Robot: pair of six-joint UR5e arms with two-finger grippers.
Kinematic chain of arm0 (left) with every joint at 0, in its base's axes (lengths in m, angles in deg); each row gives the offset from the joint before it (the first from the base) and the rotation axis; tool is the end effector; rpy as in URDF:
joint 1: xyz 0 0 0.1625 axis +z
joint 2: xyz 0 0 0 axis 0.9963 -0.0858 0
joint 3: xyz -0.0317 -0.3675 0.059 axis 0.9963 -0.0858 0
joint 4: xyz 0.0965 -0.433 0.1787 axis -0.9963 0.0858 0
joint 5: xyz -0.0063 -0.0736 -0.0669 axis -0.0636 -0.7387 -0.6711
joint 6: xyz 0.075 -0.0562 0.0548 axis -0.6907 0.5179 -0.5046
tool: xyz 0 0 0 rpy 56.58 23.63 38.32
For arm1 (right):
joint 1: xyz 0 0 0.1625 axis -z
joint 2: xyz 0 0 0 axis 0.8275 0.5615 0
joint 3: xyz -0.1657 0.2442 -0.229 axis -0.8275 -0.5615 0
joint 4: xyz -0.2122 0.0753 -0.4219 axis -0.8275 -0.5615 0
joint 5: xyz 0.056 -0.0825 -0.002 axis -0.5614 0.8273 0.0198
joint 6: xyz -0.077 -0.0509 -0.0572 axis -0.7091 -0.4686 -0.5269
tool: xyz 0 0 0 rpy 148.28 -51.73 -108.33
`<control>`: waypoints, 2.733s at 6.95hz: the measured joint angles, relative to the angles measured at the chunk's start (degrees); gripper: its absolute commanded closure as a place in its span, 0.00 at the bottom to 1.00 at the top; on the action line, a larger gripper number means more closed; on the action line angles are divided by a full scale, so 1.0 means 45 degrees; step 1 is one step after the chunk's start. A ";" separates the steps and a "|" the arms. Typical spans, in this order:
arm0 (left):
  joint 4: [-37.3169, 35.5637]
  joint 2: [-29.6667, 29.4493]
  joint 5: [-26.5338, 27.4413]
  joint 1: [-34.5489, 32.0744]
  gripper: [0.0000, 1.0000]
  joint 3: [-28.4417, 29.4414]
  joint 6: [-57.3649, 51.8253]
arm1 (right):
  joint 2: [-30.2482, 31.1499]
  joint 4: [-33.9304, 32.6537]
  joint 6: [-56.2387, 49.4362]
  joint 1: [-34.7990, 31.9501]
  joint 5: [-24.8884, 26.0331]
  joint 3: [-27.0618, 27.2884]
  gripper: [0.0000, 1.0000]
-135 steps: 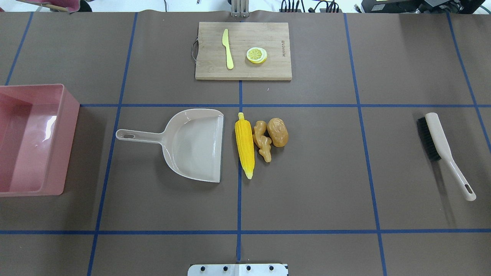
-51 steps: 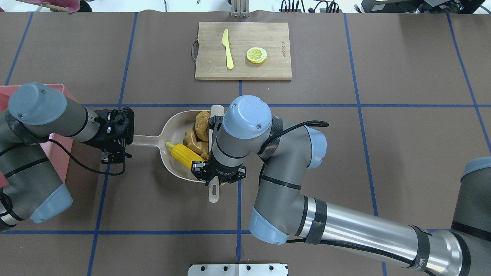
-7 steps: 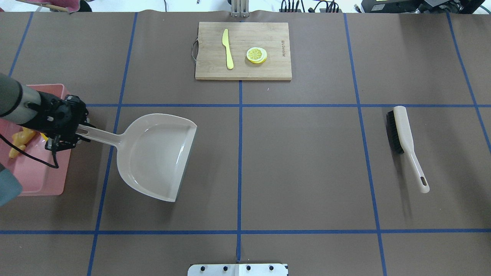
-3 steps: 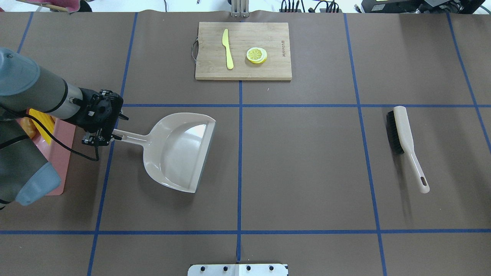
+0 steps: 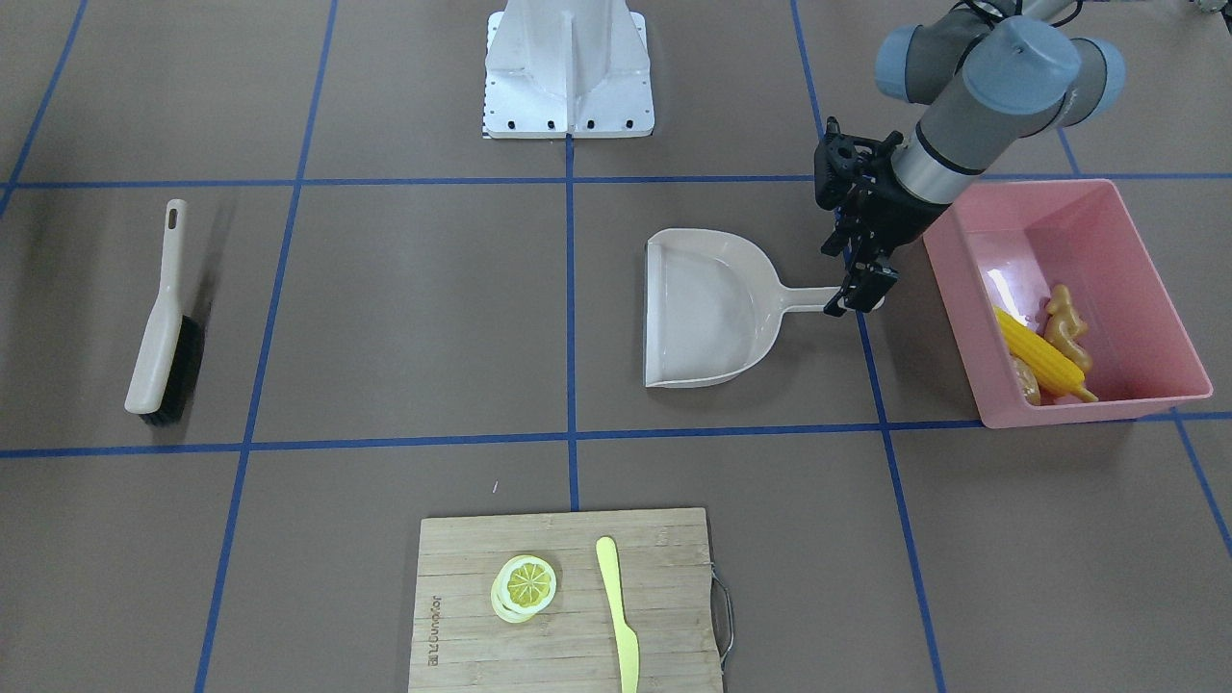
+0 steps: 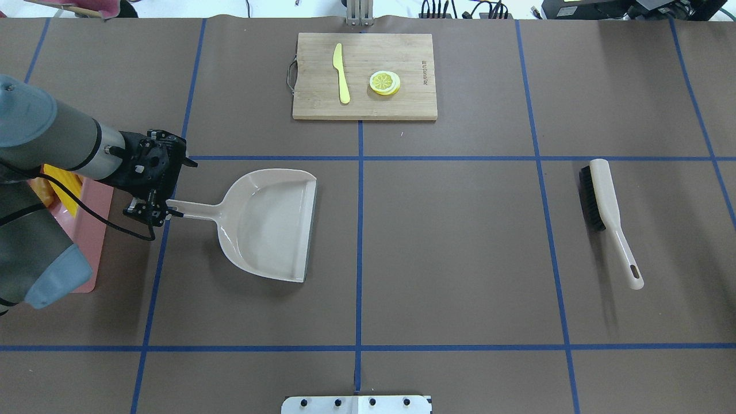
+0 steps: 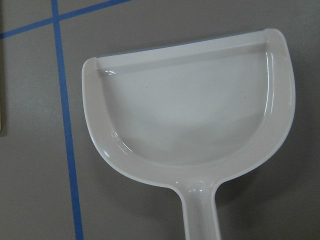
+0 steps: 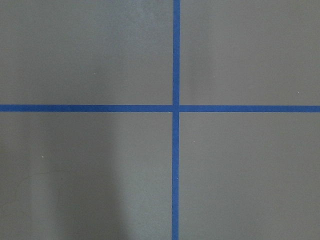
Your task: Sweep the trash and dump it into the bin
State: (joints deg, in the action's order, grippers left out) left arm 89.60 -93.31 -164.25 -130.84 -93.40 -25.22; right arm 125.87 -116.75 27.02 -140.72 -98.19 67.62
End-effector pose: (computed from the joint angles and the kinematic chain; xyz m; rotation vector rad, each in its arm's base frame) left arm 0.3727 -0.4928 0.2740 0.9873 0.6317 1.5217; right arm 0.0122 -0.5754 0.5444 -0.0022 -0.7007 -0.0118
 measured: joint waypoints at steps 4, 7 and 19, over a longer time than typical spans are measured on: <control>0.0076 0.2248 0.0085 -0.2209 0.01 -0.0318 0.8026 | -0.0207 0.0227 0.0051 0.0102 -0.0223 -0.0120 0.00; -0.0173 0.5114 -0.0923 -0.6162 0.01 -0.0050 0.9006 | -0.0234 0.0236 0.0053 0.0111 -0.0234 -0.0159 0.00; -0.6247 0.3563 -0.2705 -1.0524 0.01 0.1711 0.9497 | -0.0257 0.0244 0.0034 0.0113 -0.0222 -0.0383 0.00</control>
State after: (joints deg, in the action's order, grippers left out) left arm 61.49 -77.27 -176.43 -178.20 -85.70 17.51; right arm 124.72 -115.65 27.17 -140.22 -99.19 65.90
